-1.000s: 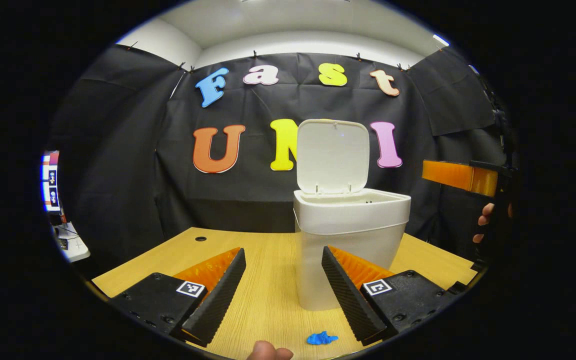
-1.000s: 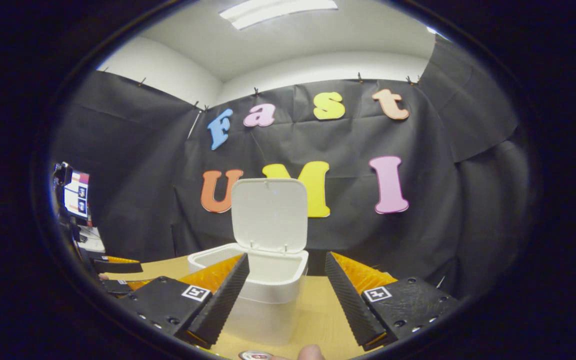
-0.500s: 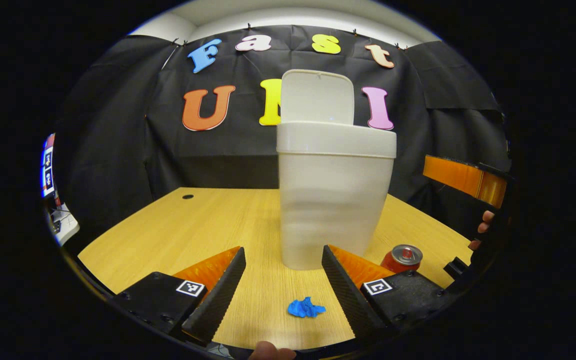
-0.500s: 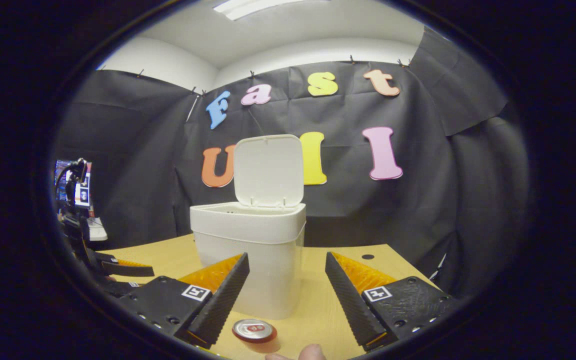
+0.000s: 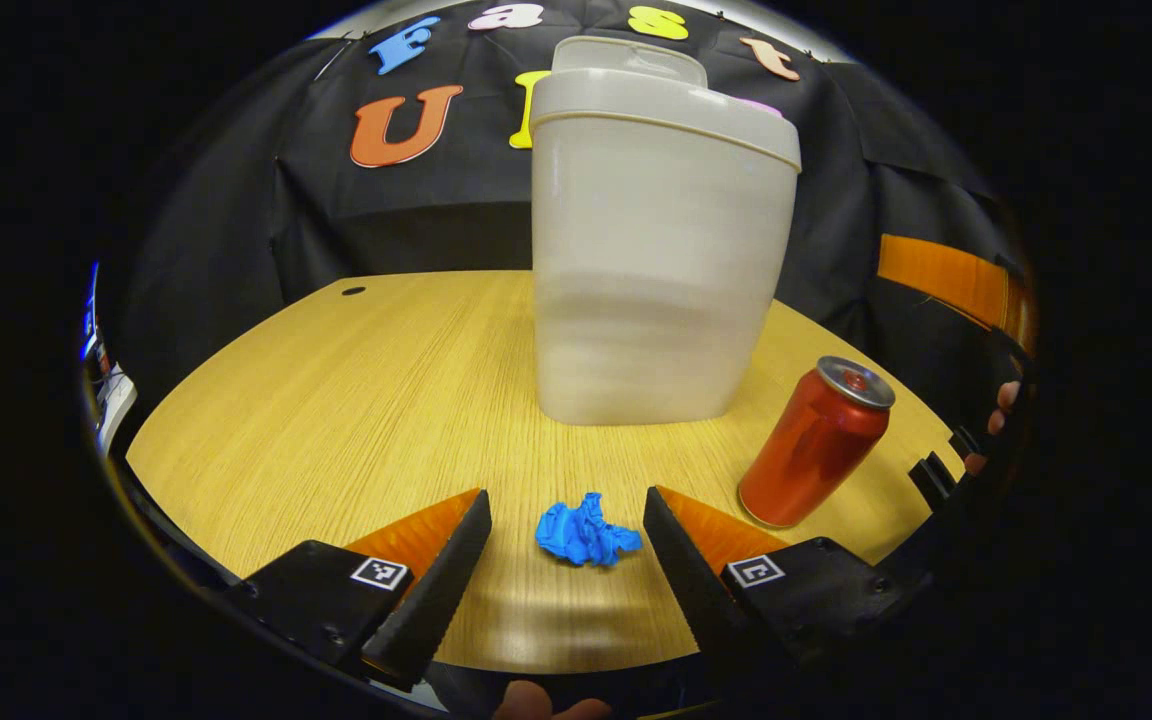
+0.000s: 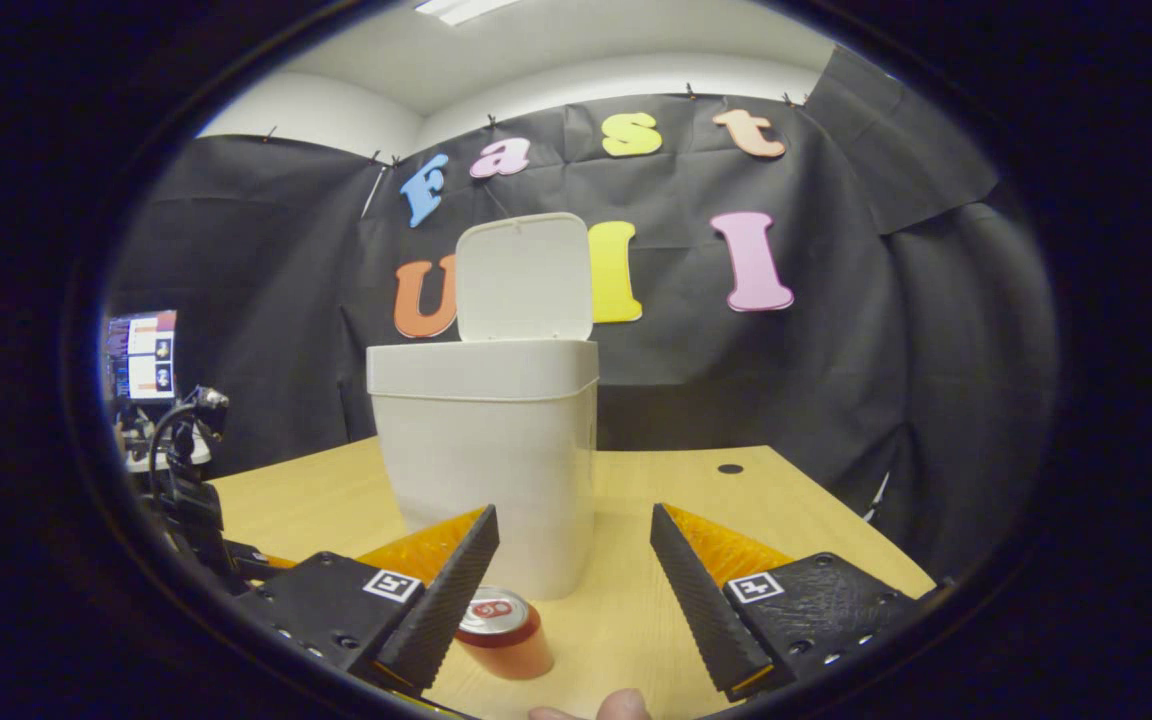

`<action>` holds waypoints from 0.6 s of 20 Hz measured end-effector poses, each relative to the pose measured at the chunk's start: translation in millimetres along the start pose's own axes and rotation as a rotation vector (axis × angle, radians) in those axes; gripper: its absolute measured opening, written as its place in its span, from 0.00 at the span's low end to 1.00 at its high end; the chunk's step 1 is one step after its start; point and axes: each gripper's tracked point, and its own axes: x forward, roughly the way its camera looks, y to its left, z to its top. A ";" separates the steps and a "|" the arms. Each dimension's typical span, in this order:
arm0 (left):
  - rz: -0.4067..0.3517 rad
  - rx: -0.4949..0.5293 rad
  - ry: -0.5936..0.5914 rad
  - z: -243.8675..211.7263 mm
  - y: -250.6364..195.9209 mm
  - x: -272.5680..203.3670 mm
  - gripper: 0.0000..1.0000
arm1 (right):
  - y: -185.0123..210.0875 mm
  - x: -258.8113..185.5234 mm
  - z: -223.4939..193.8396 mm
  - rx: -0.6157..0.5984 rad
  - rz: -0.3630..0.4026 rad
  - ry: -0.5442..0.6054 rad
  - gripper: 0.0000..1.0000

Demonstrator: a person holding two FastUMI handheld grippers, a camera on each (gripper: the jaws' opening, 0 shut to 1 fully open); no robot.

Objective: Press the lid of the desktop garbage bin to open it, pick up the crumpled paper on the desktop and throw it into the bin, then pick up the pop can on the desktop and drop it into the bin, and finally close the garbage bin lid.

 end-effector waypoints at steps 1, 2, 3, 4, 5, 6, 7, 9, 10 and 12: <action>-0.003 -0.009 0.012 -3.9 -1.3 1.1 0.99 | -0.9 0.4 -1.1 0.006 0.000 -0.001 0.97; -0.006 -0.014 0.018 -6.3 -1.9 2.1 0.99 | -0.7 -0.2 -1.7 0.007 0.003 -0.002 0.97; 0.000 -0.015 0.023 -7.8 0.6 3.3 0.99 | -0.8 -0.8 -3.6 0.007 0.002 -0.001 0.95; 0.008 -0.009 0.034 -11.2 2.9 5.2 0.98 | -0.4 -0.7 -4.9 0.009 -0.001 0.000 0.95; 0.015 -0.008 0.034 -12.5 3.1 7.1 0.96 | 1.9 -2.9 -8.7 0.016 0.001 0.004 0.97; 0.024 -0.012 0.030 -12.5 3.1 7.7 0.93 | 6.3 -5.8 -14.2 0.022 0.008 0.012 0.96; 0.028 -0.011 0.026 -11.8 3.0 7.7 0.88 | 7.2 -8.3 -16.5 0.024 0.009 0.016 0.94; 0.038 0.001 0.029 -13.3 5.7 7.9 0.82 | 6.5 -12.4 -22.7 0.027 -0.004 0.022 0.94; 0.041 0.010 0.030 -14.0 5.9 8.3 0.80 | 8.1 -13.7 -23.6 0.032 0.000 0.025 0.95; 0.043 0.021 0.021 -13.9 6.6 7.1 0.70 | 16.6 -17.0 -29.4 0.039 0.010 0.033 0.93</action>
